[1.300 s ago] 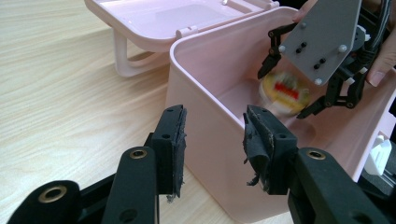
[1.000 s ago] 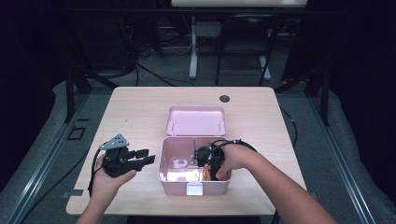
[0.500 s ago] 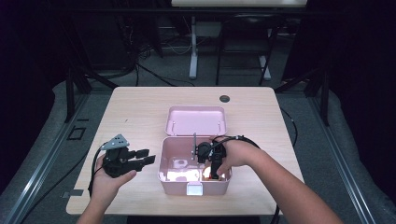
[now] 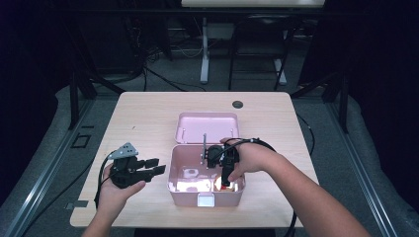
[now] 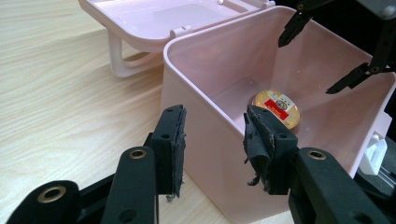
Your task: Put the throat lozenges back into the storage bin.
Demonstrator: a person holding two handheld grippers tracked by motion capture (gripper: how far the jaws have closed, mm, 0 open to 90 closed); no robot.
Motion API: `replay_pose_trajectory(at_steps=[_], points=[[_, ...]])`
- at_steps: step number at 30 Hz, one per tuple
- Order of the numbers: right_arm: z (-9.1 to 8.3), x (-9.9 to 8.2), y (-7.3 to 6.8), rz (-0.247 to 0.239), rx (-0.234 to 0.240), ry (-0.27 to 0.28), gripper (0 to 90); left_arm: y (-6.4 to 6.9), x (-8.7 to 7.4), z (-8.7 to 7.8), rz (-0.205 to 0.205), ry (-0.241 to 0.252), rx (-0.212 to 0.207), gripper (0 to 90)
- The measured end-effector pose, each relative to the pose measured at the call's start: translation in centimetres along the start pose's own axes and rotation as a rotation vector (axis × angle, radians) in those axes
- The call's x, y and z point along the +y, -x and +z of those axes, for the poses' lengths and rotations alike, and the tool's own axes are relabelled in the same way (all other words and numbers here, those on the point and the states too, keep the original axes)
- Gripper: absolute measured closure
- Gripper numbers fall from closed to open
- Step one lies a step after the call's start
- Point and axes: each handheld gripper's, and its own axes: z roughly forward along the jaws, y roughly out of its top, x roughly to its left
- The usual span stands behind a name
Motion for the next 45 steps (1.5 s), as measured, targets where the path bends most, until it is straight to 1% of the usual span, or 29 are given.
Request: replay_pose_trajectory(at_steps=[1,2,5,7,10,13,14,15,18,19,21,22,23,24,25,30,32,34,36,38,45], points=[[-0.2,0.0,-0.1,0.003,0.004,-0.004,16.8,0.0,0.0,0.0,-0.002,0.002,0.000,57.9],[-0.4,0.1,-0.1,0.007,0.008,-0.007,16.8,-0.1,0.0,-0.1,-0.001,-0.009,-0.002,57.8],[-1.0,0.1,-0.2,0.011,0.005,-0.002,16.8,-0.1,0.0,0.0,-0.006,0.001,-0.003,57.8],[-1.2,0.0,-0.3,0.016,-0.002,0.014,17.7,-0.1,0.0,-0.1,-0.007,0.000,-0.001,57.8],[-1.2,-0.1,-0.1,0.027,0.002,0.039,18.9,-0.2,0.0,-0.1,-0.008,0.000,0.000,57.8],[-1.5,-0.3,0.0,0.058,0.008,0.066,21.1,-0.2,0.0,-0.2,-0.010,0.003,0.006,57.8],[-1.6,-0.4,0.0,0.064,0.002,0.071,21.1,-0.2,0.0,-0.2,-0.009,-0.001,0.001,57.8],[-1.7,-0.5,0.0,0.069,-0.001,0.075,21.6,-0.2,0.0,-0.2,-0.012,0.006,0.000,57.8],[-1.8,-0.6,0.1,0.077,0.006,0.069,22.1,-0.2,0.0,-0.2,-0.010,0.002,0.006,57.8],[-1.9,-0.7,0.1,0.072,0.000,0.064,22.2,-0.2,0.0,-0.1,-0.010,0.004,0.003,57.8],[-2.0,-0.9,0.2,0.070,-0.013,0.055,25.1,-0.2,0.0,-0.1,-0.010,0.006,0.004,57.7],[-2.1,-1.0,0.2,0.079,-0.021,0.065,25.1,-0.2,0.0,-0.1,-0.009,0.005,0.003,57.7],[-2.2,-1.1,0.4,0.100,-0.023,0.070,24.5,-0.2,0.0,-0.1,-0.009,0.005,0.003,57.6],[-2.3,-1.2,0.5,0.134,-0.014,0.070,23.5,-0.2,0.0,-0.2,-0.009,0.004,0.004,57.6],[-2.4,-1.4,0.7,0.152,-0.010,0.072,23.5,-0.2,0.0,-0.1,-0.009,0.005,0.005,57.6],[-3.1,-2.2,0.9,0.188,-0.011,0.106,24.3,-0.2,0.1,-0.4,-0.008,0.004,0.005,57.6],[-3.4,-2.5,0.7,0.201,0.002,0.130,24.3,-0.2,0.0,-0.3,-0.012,0.012,0.007,57.6],[-3.7,-2.7,0.5,0.197,-0.003,0.143,24.4,-0.2,0.0,-0.3,-0.011,0.014,0.006,57.6],[-4.0,-3.0,0.4,0.194,-0.015,0.149,24.6,-0.2,0.1,-0.3,-0.009,0.004,0.006,57.6],[-4.1,-3.3,0.3,0.203,-0.018,0.160,25.0,-0.2,0.0,-0.3,-0.010,0.007,0.005,57.6],[-4.7,-4.5,0.4,0.227,0.004,0.154,29.2,-0.2,0.0,-0.2,-0.007,0.006,0.008,57.6]])
